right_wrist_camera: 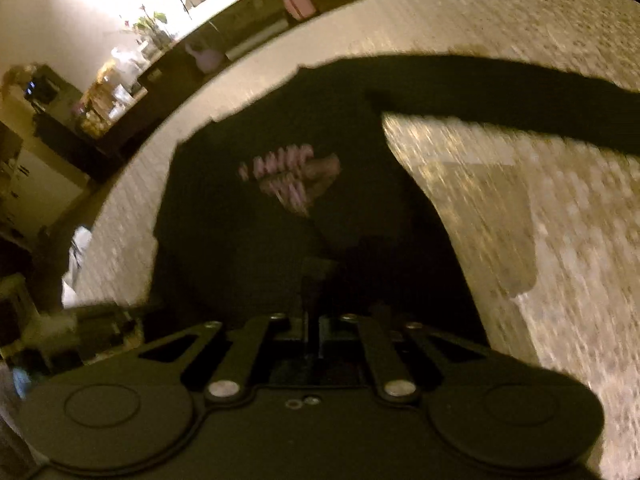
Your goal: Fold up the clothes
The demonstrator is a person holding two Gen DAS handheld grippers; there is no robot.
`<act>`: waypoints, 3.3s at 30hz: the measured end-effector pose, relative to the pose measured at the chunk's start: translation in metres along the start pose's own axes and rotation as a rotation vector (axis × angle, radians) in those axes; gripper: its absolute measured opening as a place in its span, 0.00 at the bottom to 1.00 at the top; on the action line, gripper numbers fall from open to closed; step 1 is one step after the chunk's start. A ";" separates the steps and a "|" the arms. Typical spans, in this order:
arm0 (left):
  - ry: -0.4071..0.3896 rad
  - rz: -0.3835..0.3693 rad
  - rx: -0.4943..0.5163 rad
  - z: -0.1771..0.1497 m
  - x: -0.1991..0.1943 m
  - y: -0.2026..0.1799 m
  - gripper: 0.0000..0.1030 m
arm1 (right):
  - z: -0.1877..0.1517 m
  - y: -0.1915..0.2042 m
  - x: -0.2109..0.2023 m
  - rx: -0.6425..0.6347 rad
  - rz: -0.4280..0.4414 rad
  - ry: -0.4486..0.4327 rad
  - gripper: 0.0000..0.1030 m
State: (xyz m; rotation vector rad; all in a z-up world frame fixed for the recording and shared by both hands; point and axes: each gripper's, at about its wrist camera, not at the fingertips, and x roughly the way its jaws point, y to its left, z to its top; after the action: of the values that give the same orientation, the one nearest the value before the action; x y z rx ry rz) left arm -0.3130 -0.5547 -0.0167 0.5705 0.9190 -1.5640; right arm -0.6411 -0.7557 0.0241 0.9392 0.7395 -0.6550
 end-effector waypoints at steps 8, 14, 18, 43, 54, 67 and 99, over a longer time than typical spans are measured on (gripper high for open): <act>0.006 -0.001 0.009 0.003 0.002 0.000 0.11 | -0.019 -0.001 0.006 -0.039 -0.035 0.038 1.00; -0.064 0.032 -0.014 0.015 0.009 0.007 0.11 | -0.014 -0.018 -0.012 -0.023 -0.116 -0.039 1.00; -0.120 0.058 -0.033 0.024 0.014 0.013 0.11 | -0.014 -0.023 -0.010 -0.006 -0.098 -0.038 1.00; -0.285 0.114 -0.366 0.016 -0.011 0.094 0.11 | -0.024 -0.001 0.015 -0.075 -0.004 0.073 1.00; -0.218 0.206 -0.235 0.005 -0.032 0.086 0.15 | -0.031 -0.015 -0.026 -0.130 -0.141 0.052 1.00; -0.369 0.210 -0.107 0.038 -0.042 0.055 0.70 | -0.035 0.039 -0.001 -0.400 -0.103 0.045 1.00; 0.081 0.130 0.138 0.100 0.052 0.038 0.70 | -0.048 0.157 0.064 -0.816 -0.085 0.052 1.00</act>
State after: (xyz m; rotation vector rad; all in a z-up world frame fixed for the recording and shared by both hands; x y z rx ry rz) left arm -0.2734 -0.6663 -0.0096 0.7810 0.8212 -1.5028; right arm -0.4963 -0.6551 0.0278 0.1752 0.9869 -0.3422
